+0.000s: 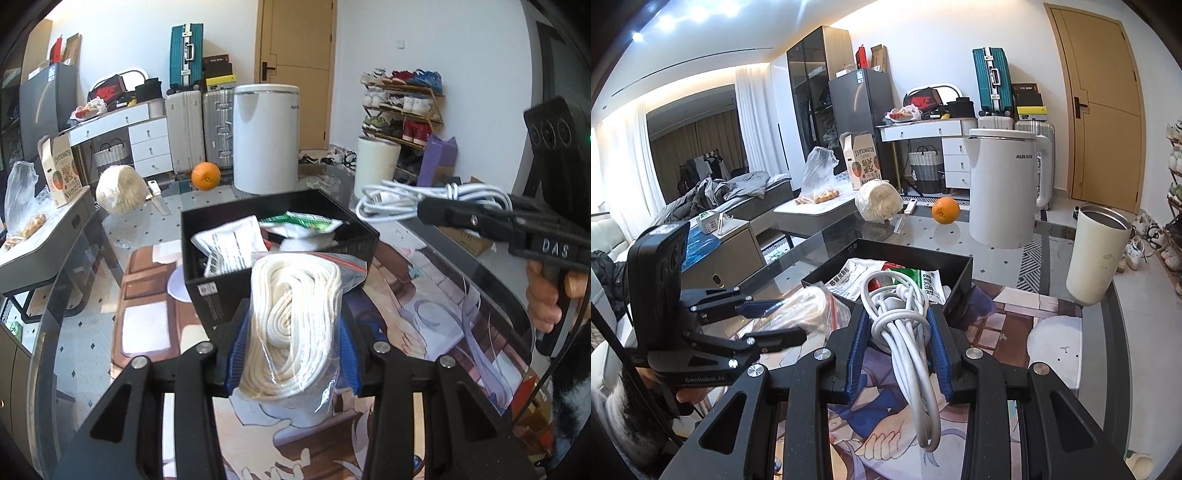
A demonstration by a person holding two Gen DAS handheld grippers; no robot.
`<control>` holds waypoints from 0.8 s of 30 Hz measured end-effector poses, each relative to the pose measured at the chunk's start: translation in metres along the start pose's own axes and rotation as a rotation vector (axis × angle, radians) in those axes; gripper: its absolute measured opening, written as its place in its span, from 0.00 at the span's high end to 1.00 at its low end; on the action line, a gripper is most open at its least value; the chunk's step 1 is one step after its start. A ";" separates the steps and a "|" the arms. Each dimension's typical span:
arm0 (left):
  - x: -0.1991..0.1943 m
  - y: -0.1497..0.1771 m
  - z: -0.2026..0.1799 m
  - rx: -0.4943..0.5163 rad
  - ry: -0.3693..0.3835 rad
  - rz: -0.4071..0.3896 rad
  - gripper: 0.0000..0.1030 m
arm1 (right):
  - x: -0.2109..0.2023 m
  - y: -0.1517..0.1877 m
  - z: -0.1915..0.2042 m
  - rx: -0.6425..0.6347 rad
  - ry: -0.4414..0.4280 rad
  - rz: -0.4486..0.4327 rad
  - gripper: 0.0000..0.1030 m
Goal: Organize soft objects
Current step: 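Carry the bagged rope and the cable over the black box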
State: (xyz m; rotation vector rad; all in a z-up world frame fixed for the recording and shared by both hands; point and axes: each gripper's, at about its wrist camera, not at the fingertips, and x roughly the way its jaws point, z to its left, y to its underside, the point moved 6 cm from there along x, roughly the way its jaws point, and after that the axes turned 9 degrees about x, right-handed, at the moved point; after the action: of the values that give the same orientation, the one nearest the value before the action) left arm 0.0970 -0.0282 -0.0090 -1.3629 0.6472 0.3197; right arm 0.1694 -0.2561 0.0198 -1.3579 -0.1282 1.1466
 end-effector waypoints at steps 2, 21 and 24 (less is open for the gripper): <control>-0.002 -0.005 0.006 -0.009 -0.014 -0.012 0.60 | 0.000 -0.002 0.001 -0.001 0.002 -0.005 0.68; 0.007 -0.034 0.045 -0.046 -0.075 -0.035 0.60 | 0.036 -0.026 0.012 -0.049 0.072 0.013 0.68; 0.016 -0.037 0.049 -0.046 -0.086 -0.027 0.60 | 0.046 -0.030 0.011 -0.060 0.081 0.026 0.68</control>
State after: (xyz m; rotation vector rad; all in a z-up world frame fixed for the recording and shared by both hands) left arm 0.1425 0.0089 0.0145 -1.3934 0.5523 0.3713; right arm 0.2021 -0.2100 0.0231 -1.4613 -0.0867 1.1152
